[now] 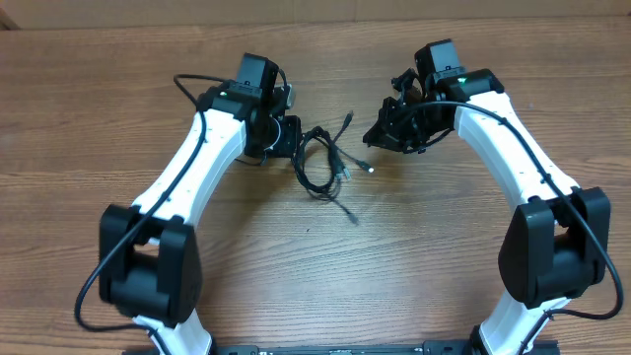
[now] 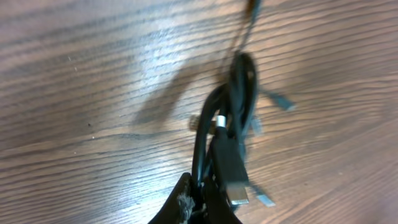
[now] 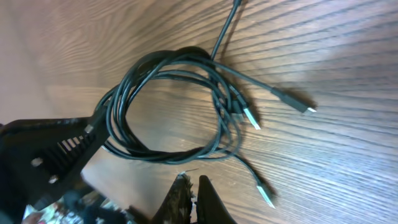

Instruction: Untangle cables

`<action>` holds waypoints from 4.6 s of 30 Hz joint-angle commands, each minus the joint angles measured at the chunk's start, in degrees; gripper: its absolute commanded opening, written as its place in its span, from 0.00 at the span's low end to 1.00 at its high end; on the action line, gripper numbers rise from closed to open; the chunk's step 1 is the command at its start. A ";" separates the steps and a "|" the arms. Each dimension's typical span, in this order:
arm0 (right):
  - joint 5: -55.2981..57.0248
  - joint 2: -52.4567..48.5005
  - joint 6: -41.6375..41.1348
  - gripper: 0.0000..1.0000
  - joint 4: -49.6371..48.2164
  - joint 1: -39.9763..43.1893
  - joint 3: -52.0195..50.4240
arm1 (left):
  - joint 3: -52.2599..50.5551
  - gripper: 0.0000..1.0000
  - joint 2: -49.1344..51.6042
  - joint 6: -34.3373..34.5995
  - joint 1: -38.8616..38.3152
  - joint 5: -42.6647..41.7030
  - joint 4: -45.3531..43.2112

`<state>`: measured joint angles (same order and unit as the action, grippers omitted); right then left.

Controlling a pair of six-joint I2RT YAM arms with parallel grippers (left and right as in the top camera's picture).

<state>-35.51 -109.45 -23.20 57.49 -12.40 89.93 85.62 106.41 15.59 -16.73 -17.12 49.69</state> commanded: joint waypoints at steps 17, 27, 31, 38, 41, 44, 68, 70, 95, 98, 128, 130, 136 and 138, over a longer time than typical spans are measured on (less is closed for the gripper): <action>-4.17 1.75 5.95 0.04 3.08 3.91 0.13 | -0.09 0.42 -1.70 -2.78 -3.10 -1.27 -0.17; -1.84 1.75 5.95 0.24 3.39 3.91 0.13 | -0.09 0.67 -1.70 -9.88 -3.34 -0.70 -0.17; -0.48 1.75 5.92 0.39 3.69 3.91 0.13 | -0.09 0.76 -1.70 -12.22 -3.34 -0.72 -0.20; 4.63 1.75 5.66 0.52 5.66 3.91 0.13 | -0.09 0.89 -1.66 -13.53 -3.34 0.55 -0.26; 4.63 1.75 5.66 0.53 5.73 3.89 0.13 | -0.09 0.84 -1.22 -12.52 -3.34 5.46 0.04; 4.66 1.75 5.68 0.54 5.68 3.89 0.13 | -0.09 0.85 -0.09 -7.26 -3.13 7.28 0.85; 6.14 1.75 5.68 0.55 5.68 3.89 0.13 | -0.09 0.61 10.99 -6.73 -3.21 15.87 -8.11; 6.14 1.75 5.68 0.55 5.68 3.89 0.13 | -0.09 0.60 11.28 -9.51 -3.19 15.30 -8.94; 6.14 1.75 5.73 0.55 5.84 3.78 0.13 | -0.09 0.55 14.82 -14.36 -3.17 16.04 -8.57; 6.14 1.75 5.73 0.55 5.84 3.78 0.13 | -0.09 0.50 14.84 -14.34 -3.17 16.04 -8.55; 6.14 1.75 6.99 0.55 4.72 3.74 0.13 | -0.24 0.47 15.21 -14.32 -3.19 15.58 -7.74; 6.14 1.75 6.99 0.55 4.74 3.74 0.13 | -0.96 0.47 15.21 -14.32 -3.21 15.58 -8.31; 6.14 1.75 7.02 0.55 4.76 3.74 0.13 | -3.91 0.35 15.21 -14.34 -3.23 15.58 -9.62; 6.14 1.75 7.02 0.55 4.76 3.74 0.13 | -3.91 0.16 15.21 -14.32 -3.23 15.54 -9.62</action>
<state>-29.61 -109.45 -16.51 62.54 -8.62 89.93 83.99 120.29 1.78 -19.51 -0.10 39.57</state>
